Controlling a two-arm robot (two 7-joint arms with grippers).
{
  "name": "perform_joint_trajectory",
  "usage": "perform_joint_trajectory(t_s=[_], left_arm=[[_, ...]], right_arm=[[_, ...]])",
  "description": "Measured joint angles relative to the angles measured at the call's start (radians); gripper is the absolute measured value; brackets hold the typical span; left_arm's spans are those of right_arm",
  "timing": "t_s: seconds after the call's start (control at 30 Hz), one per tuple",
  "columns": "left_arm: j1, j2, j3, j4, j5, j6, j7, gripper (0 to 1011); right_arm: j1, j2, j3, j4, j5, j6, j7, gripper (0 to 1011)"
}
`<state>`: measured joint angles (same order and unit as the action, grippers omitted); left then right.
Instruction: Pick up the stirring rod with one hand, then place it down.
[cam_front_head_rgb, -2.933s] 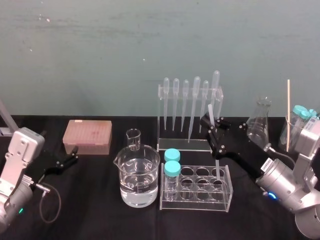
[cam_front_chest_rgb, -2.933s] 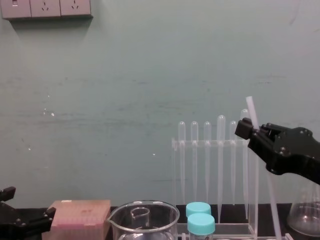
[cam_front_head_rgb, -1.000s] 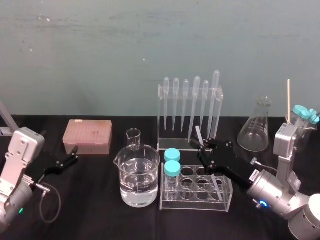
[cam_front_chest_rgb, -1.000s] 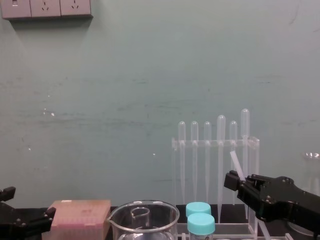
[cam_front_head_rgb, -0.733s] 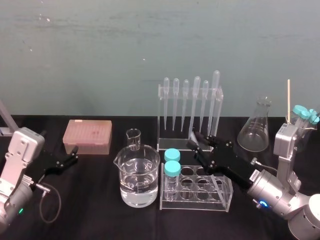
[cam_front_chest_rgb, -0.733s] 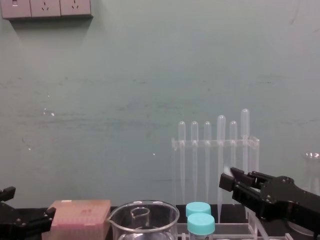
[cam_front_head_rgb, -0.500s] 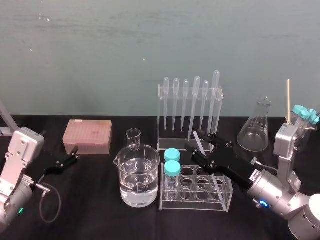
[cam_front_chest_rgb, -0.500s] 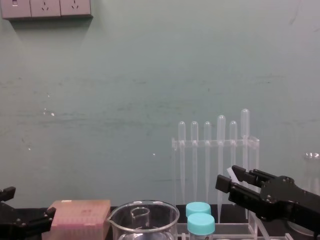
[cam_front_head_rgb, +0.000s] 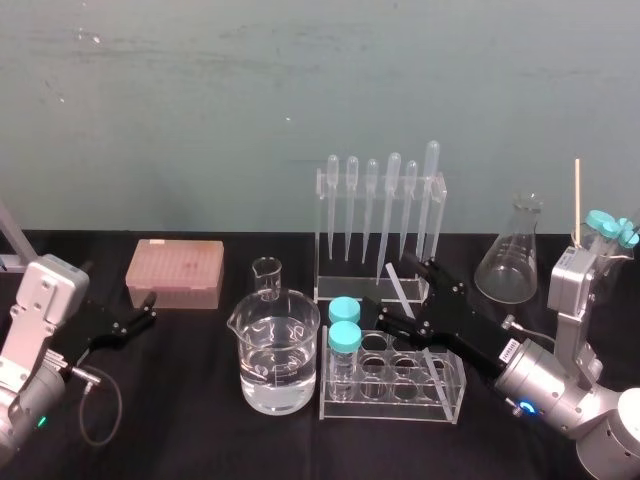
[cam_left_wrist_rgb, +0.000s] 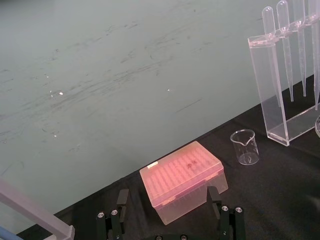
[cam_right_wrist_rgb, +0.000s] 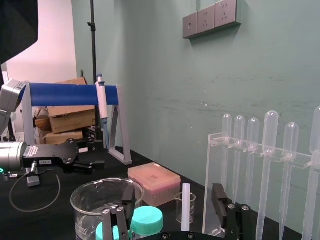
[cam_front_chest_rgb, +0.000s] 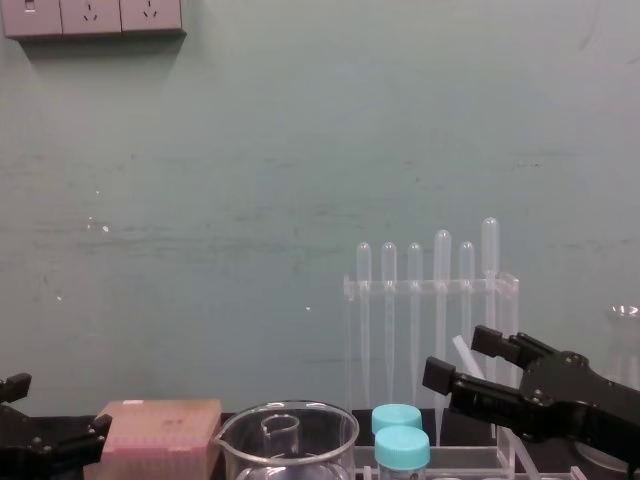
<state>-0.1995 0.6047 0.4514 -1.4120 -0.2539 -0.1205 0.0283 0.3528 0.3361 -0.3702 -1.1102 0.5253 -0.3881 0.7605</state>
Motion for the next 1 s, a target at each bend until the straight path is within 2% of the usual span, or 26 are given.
perform_joint_trajectory(t_s=[0.07,0.27,0.37,0.4,0.43,0.47,0.57,0.67,0.73,0.83,0.87,0.9,1.0], left_arm=[[0.000,0.000,0.000,0.000,0.000,0.000,0.000,1000],[0.000,0.000,0.000,0.000,0.000,0.000,0.000,1000],[0.000,0.000,0.000,0.000,0.000,0.000,0.000,1000],[0.000,0.000,0.000,0.000,0.000,0.000,0.000,1000],[0.000,0.000,0.000,0.000,0.000,0.000,0.000,1000],[0.000,0.000,0.000,0.000,0.000,0.000,0.000,1000],[0.000,0.000,0.000,0.000,0.000,0.000,0.000,1000],[0.000,0.000,0.000,0.000,0.000,0.000,0.000,1000],[0.000,0.000,0.000,0.000,0.000,0.000,0.000,1000],[0.000,0.000,0.000,0.000,0.000,0.000,0.000,1000],[0.000,0.000,0.000,0.000,0.000,0.000,0.000,1000],[0.000,0.000,0.000,0.000,0.000,0.000,0.000,1000],[0.000,0.000,0.000,0.000,0.000,0.000,0.000,1000]], right_arm=[[0.002,0.001,0.001,-0.010,-0.008,-0.012,-0.010,1002],[0.005,-0.006,0.023,-0.043,-0.011,-0.060,-0.033,1003],[0.003,-0.014,0.048,-0.068,-0.008,-0.097,-0.056,1003],[-0.006,-0.019,0.073,-0.094,-0.017,-0.116,-0.096,1003],[-0.006,-0.019,0.073,-0.094,-0.017,-0.116,-0.096,1003],[-0.015,-0.019,0.090,-0.113,-0.037,-0.120,-0.136,1003],[-0.038,-0.017,0.125,-0.148,-0.080,-0.111,-0.217,1003],[-0.061,-0.012,0.152,-0.177,-0.116,-0.088,-0.283,1003],[-0.084,-0.008,0.176,-0.202,-0.145,-0.053,-0.343,1003],[-0.118,-0.004,0.202,-0.229,-0.160,0.021,-0.403,1003],[-0.138,-0.004,0.213,-0.243,-0.159,0.074,-0.427,1003],[-0.138,-0.004,0.213,-0.243,-0.159,0.074,-0.427,1003],[-0.170,-0.008,0.229,-0.263,-0.149,0.192,-0.461,1003]])
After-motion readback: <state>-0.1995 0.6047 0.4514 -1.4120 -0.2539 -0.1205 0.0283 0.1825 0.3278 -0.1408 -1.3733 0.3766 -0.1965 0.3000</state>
